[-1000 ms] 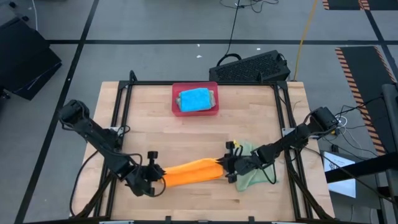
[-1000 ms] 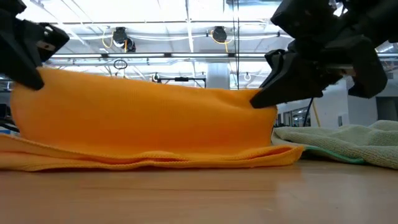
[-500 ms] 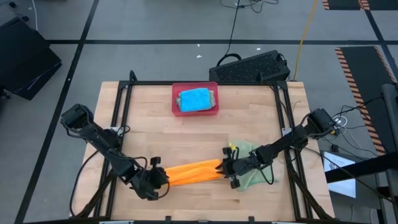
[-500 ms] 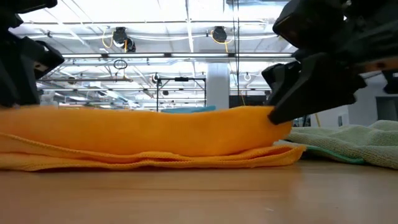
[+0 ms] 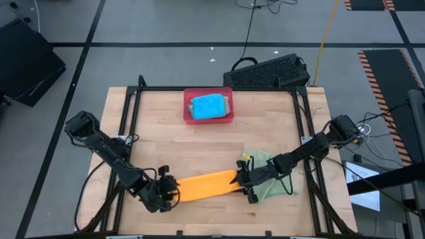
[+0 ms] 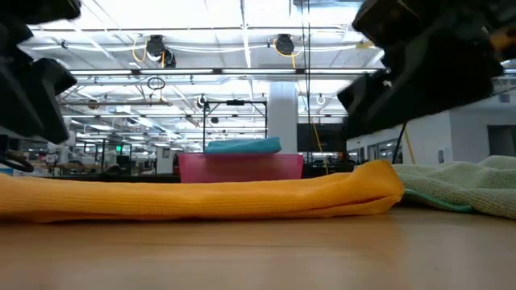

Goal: Fold microfiber towels
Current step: Fold the yellow towel

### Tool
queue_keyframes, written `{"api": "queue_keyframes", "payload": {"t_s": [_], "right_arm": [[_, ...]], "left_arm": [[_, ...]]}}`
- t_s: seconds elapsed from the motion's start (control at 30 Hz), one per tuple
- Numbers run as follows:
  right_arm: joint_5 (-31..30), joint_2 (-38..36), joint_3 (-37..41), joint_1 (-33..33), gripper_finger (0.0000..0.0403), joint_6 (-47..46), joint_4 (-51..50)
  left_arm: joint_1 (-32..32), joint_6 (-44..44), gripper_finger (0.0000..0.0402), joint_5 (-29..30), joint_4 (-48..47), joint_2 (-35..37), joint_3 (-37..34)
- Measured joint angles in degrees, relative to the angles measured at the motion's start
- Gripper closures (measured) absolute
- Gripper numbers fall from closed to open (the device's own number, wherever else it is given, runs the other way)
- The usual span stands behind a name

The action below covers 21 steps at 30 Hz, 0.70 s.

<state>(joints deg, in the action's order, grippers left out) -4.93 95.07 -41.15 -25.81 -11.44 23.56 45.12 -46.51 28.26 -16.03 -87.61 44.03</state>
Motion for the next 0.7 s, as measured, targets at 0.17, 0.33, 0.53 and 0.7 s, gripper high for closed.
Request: {"api": "queue_keyframes", "payload": {"t_s": [0.17,0.33,0.53,0.7], "right_arm": [[-8.20,0.00,0.00,0.05,0.0238,0.09,6.02],[-8.71,0.72,0.00,0.31,0.0226,0.12,9.31],[-8.64,4.35,0.00,1.41,0.0212,-0.14,14.71],[-8.52,7.59,-1.41,3.24,0.0207,-1.47,17.27]], "left_arm": [[-0.18,-14.80,0.0241,3.90,-7.09,0.00,-0.86],[-0.51,-18.60,0.0205,0.28,-1.33,0.00,-5.00],[-2.20,-15.52,0.0145,-3.04,7.94,-0.02,-10.35],[-3.30,-8.21,0.0185,-5.08,12.60,0.07,-12.80]]}}
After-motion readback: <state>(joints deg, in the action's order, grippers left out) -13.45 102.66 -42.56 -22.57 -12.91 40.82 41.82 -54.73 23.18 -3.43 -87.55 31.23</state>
